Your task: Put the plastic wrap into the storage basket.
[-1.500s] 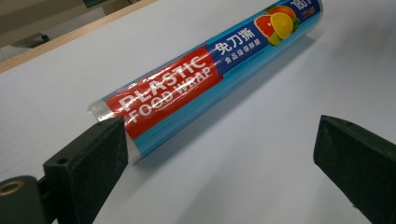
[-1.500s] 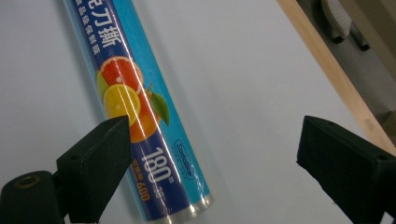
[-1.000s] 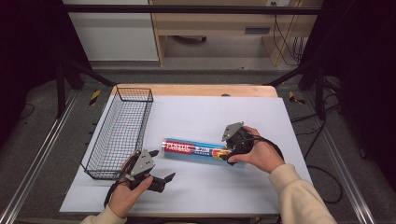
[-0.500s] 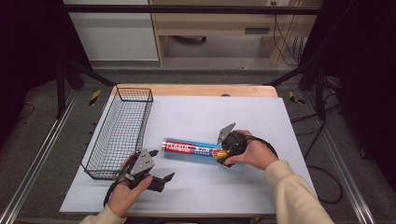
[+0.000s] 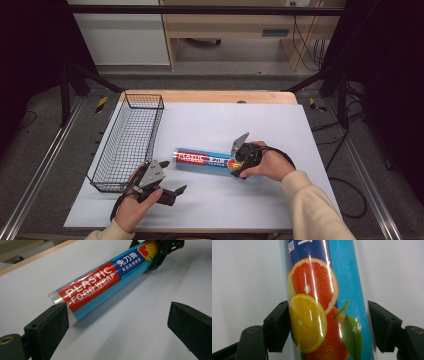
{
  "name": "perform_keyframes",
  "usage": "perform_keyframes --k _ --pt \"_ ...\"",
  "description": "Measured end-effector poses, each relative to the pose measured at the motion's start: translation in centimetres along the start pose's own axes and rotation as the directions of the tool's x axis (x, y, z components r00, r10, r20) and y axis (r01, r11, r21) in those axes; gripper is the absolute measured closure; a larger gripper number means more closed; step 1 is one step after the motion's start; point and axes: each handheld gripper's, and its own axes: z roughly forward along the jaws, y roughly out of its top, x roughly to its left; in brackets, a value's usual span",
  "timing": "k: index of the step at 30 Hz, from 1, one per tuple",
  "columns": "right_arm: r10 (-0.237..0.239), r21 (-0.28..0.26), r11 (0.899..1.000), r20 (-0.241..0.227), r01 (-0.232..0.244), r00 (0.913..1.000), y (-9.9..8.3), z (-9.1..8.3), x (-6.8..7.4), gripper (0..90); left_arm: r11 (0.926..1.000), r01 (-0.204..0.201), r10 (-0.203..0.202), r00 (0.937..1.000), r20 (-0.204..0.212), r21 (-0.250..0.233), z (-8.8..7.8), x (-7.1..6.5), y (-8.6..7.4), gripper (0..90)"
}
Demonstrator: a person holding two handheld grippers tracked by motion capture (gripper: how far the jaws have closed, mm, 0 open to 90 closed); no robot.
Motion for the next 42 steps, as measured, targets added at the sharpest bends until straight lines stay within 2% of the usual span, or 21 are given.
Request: perform_keyframes --k 13,18,23,28,33,38,42 --pt "0.012 0.051 0.999 0.003 -0.012 0.9999 0.3 0.4 0.0 28.7 0.9999 -0.003 0.003 1.0000 0.008 0.012 0.1 -0.1 0.0 3.9" --pt "-0.026 0.050 0.998 0.016 0.025 0.9995 0.3 0.3 0.2 29.6 0.9999 -0.006 0.005 1.0000 0.008 0.009 0.0 0.0 0.1 4.0" --pt "-0.030 0.045 0.999 0.023 0.029 0.9993 0.4 0.1 0.8 30.5 1.0000 -0.001 0.001 1.0000 0.004 0.004 -0.2 0.3 0.2 4.0" --pt "-0.060 0.043 0.997 0.052 0.057 0.9969 0.7 -0.2 1.5 30.8 1.0000 0.009 -0.009 1.0000 -0.001 -0.004 -0.5 0.6 0.3 4.0" --pt "-0.079 0.046 0.996 0.057 0.076 0.9953 0.8 -0.5 1.9 30.9 0.9998 0.012 -0.013 0.9999 -0.008 -0.012 -0.8 0.8 0.5 4.0" --pt "-0.070 0.017 0.997 0.072 0.069 0.9950 0.7 -1.4 2.2 31.1 0.9998 -0.002 0.002 1.0000 -0.007 -0.017 -1.3 1.4 1.2 4.4" --pt "-0.084 0.012 0.996 0.081 0.084 0.9932 0.7 -2.5 2.8 31.1 0.9991 -0.041 0.041 0.9991 0.004 0.006 -1.5 1.9 2.5 4.6"
